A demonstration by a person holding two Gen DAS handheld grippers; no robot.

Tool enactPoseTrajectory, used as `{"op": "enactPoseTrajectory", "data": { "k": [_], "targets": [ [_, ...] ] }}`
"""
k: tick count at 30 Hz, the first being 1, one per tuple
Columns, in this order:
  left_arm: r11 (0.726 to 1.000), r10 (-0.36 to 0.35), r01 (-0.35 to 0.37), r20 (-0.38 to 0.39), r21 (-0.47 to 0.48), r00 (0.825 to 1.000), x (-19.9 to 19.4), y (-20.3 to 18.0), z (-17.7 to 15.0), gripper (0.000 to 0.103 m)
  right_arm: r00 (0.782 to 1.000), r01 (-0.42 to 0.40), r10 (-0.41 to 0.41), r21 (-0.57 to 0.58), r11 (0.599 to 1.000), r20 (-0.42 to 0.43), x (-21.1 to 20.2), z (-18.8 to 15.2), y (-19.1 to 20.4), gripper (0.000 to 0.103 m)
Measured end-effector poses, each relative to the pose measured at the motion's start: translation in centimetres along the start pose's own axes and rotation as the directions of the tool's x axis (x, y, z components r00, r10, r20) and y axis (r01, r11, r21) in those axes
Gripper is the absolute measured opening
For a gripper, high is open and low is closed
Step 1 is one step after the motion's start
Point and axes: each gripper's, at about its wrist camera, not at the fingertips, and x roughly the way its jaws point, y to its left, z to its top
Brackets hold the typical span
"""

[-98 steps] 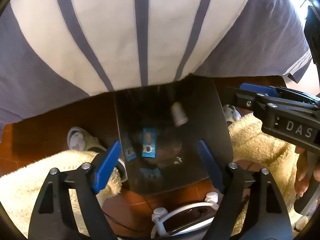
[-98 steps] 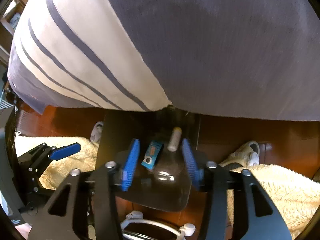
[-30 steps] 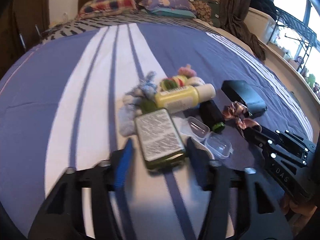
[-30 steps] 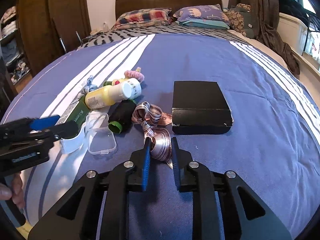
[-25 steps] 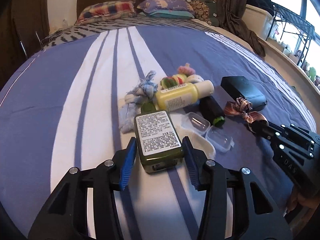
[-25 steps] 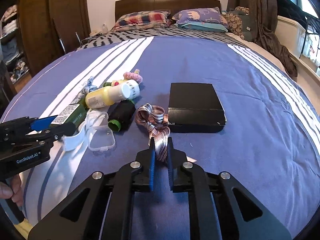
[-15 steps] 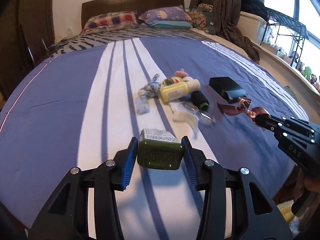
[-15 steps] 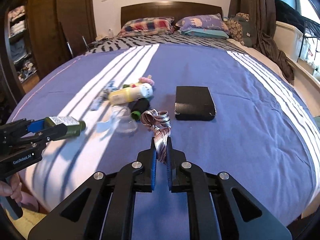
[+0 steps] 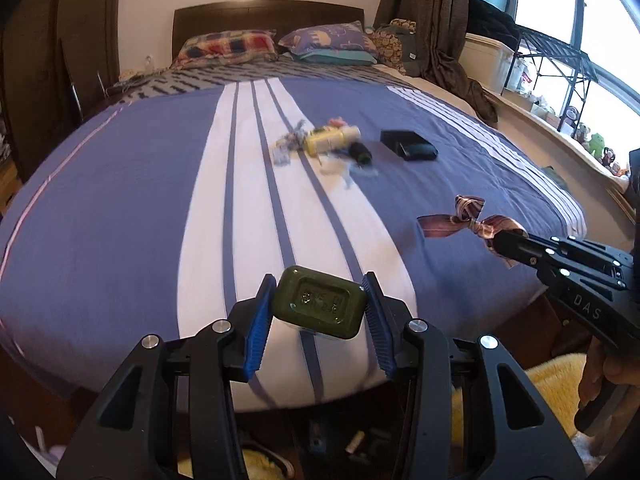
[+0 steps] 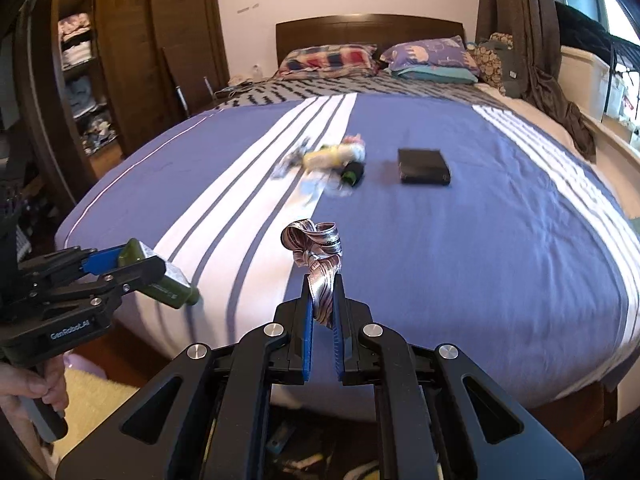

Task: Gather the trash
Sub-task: 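Lower both held items over the bin and open both tools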

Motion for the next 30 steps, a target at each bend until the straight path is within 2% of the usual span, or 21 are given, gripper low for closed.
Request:
{"op": "enactPoseTrajectory", "data": {
  "k": [11, 20, 25, 30],
  "targets": [
    [0.998, -0.061, 0.061, -0.058, 0.009, 0.996, -2.0, -2.2, -7.4, 0.042, 0.995, -0.023, 0.019, -0.032, 0.999, -0.101, -1.1, -7.3, 1.6, 0.01],
    [0.996, -0.086, 0.084, -0.16, -0.017, 0.983, 1.2, -2.5, -12.3, 0.042, 0.972, -0.059, 0.053, -0.018, 0.998, -0.229, 1.3, -11.9, 2.7, 0.01],
    [0.997, -0.083, 0.081, -0.231, -0.021, 0.969, 4.4, -2.0, -15.0, 0.042, 0.947, -0.066, 0.07, 0.024, 0.998, -0.315, 4.1, -14.4, 2.1, 0.01],
    [0.994, -0.108, 0.099, -0.328, -0.044, 0.938, 7.8, -1.6, -17.7, 0.042, 0.916, -0.063, 0.081, 0.058, 0.996, -0.392, 7.1, -16.9, 1.8, 0.01]
  ]
}}
